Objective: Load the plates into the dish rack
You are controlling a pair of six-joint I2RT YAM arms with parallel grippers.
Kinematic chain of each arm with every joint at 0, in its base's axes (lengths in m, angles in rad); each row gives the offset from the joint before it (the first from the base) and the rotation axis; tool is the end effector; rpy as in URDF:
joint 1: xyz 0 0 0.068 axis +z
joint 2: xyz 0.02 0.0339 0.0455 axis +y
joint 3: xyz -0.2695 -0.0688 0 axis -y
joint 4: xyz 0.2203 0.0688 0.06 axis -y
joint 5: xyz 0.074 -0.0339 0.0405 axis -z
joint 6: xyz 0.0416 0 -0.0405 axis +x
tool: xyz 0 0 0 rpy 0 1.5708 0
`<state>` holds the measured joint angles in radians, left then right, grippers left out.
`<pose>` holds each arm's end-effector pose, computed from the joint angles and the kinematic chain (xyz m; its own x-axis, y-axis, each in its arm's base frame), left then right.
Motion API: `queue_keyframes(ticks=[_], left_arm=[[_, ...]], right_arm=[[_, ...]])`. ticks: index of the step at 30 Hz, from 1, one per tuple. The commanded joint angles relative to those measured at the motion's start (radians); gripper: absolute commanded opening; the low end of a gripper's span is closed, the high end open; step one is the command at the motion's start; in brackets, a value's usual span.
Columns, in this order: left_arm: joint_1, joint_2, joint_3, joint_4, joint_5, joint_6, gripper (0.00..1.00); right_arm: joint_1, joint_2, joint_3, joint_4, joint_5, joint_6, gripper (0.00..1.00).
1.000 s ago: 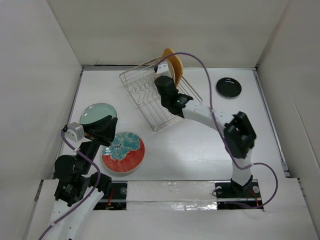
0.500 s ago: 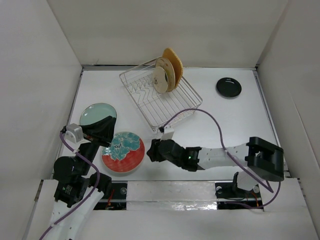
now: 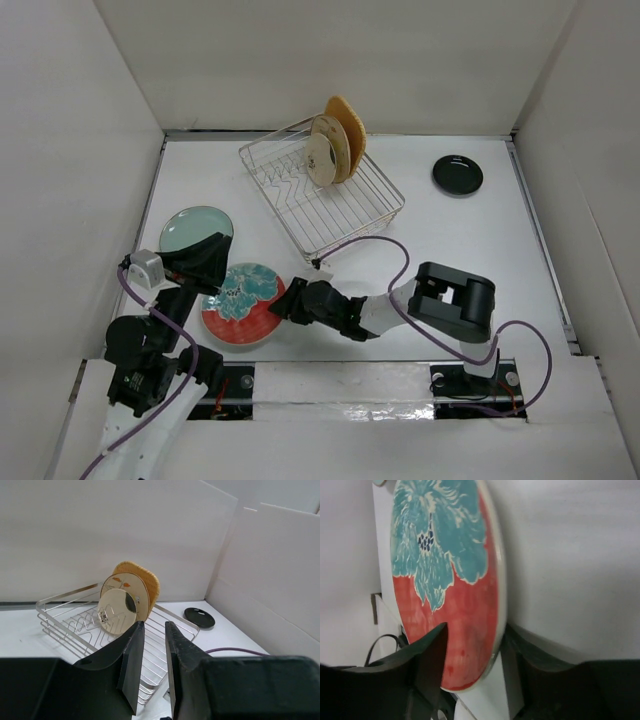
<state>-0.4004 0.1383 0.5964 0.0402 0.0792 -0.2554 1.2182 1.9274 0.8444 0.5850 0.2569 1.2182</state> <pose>0.0222 -0.0130 0.3571 0.3115 -0.4053 -0.8595 0.5491 0.8150 -0.1853 0.1379 0.3442 0.1450 -0.8365 0.3552 -0.4173 -0.1320 0.6084 0.7826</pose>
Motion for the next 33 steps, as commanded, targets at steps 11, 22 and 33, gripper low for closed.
queue_keyframes(ticks=[11,22,33], left_arm=[[-0.006,-0.028,0.006,0.044,0.010,0.004,0.21],[-0.006,-0.040,0.014,0.035,-0.033,0.019,0.22],[-0.006,-0.088,0.010,0.038,-0.095,0.027,0.22]], right_arm=[[-0.007,0.023,-0.157,0.219,-0.041,0.172,0.00],[0.087,-0.554,-0.185,-0.112,0.224,-0.190,0.00],[-0.209,-0.731,0.094,-0.286,0.186,-0.552,0.00]])
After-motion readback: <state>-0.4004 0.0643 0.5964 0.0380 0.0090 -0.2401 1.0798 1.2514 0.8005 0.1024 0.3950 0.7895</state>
